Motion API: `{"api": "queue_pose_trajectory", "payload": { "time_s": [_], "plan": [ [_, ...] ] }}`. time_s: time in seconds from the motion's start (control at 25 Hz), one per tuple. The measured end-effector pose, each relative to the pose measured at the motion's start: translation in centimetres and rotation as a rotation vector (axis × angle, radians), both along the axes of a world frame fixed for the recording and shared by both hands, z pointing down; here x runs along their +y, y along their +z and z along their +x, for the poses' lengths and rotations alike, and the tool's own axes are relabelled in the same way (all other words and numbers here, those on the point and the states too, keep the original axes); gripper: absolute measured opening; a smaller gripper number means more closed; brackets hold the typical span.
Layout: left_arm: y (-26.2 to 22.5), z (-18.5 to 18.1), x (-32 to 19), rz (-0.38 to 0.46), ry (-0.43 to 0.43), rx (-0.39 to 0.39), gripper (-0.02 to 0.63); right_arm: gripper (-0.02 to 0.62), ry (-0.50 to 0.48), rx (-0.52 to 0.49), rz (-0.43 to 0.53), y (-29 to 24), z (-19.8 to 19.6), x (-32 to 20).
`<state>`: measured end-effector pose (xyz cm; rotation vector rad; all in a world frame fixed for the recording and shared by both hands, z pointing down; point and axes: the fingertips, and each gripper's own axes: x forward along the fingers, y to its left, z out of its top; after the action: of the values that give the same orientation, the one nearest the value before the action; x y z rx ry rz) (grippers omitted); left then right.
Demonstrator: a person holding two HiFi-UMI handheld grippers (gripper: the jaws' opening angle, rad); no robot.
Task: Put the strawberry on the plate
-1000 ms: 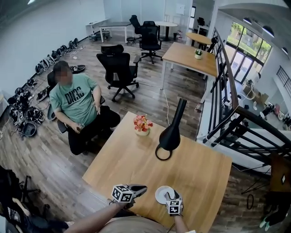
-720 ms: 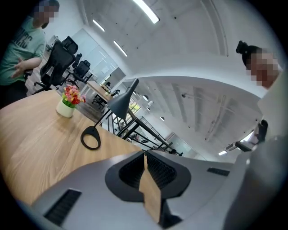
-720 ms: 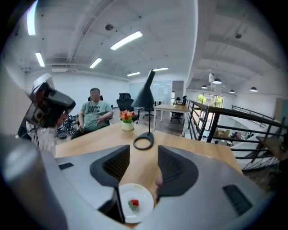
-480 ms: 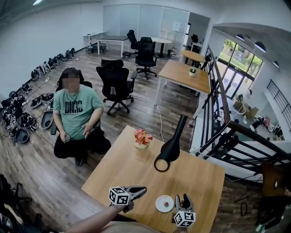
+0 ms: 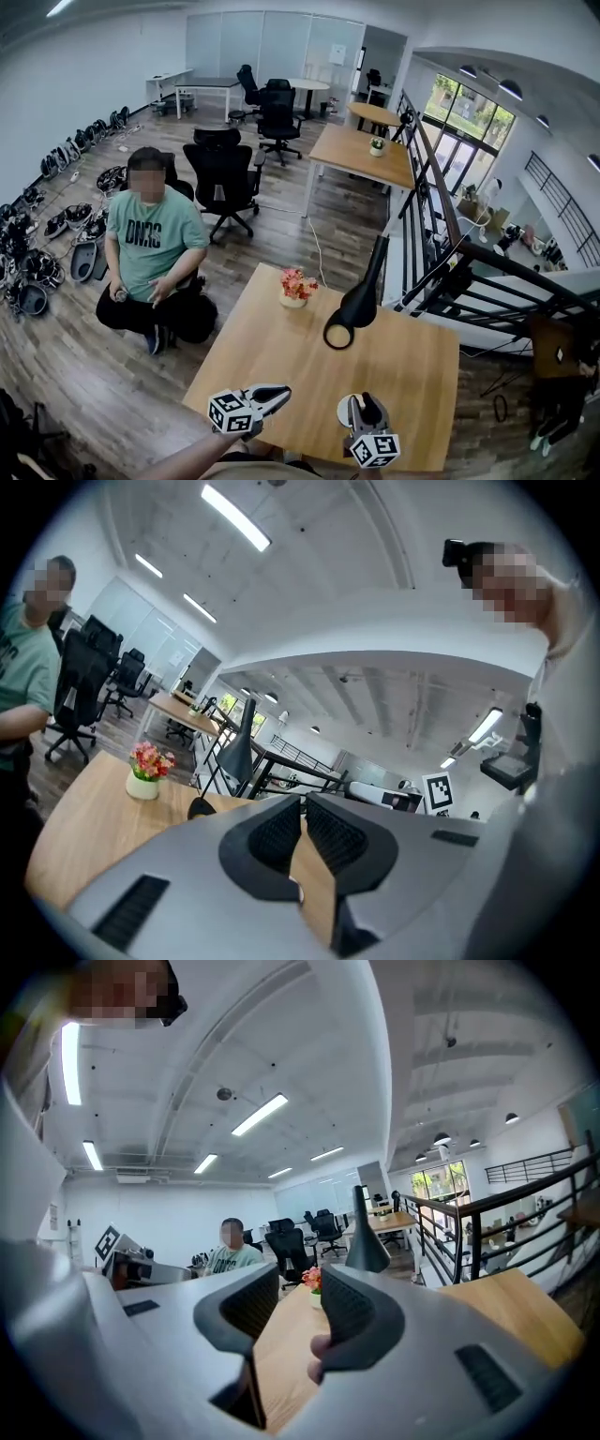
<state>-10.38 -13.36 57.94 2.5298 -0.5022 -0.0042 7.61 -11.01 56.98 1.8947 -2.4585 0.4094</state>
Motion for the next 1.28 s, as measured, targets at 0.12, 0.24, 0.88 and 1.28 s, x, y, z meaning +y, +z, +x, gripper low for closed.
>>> {"api": "queue_pose_trajectory", "payload": {
  "time_s": [0.12,0.24,0.88,1.28],
  "plan": [
    [-1.2,-2.2,1.4,0.056,0.006,-0.006,0.005,0.144,-0.017,0.008,0.01,-1.3,-3.1,1.7],
    [-1.2,-4.5,1.8,0.113,0.004,-0.043,0.005,0.144,-0.006,-0.06,0.015,-2.3,-5.3,3.1],
    [0.4,-7.2,5.9,0.152,0.101,-0.051,0.005,0.144,0.195,0.045,-0.063,-2.0,-6.6,11.6],
    [-0.1,-5.4,8.9,0.07,0.066,-0.039,0.005,0.144,0.203,0.142,-0.072,-1.4,-3.2,15.6]
  ]
}}
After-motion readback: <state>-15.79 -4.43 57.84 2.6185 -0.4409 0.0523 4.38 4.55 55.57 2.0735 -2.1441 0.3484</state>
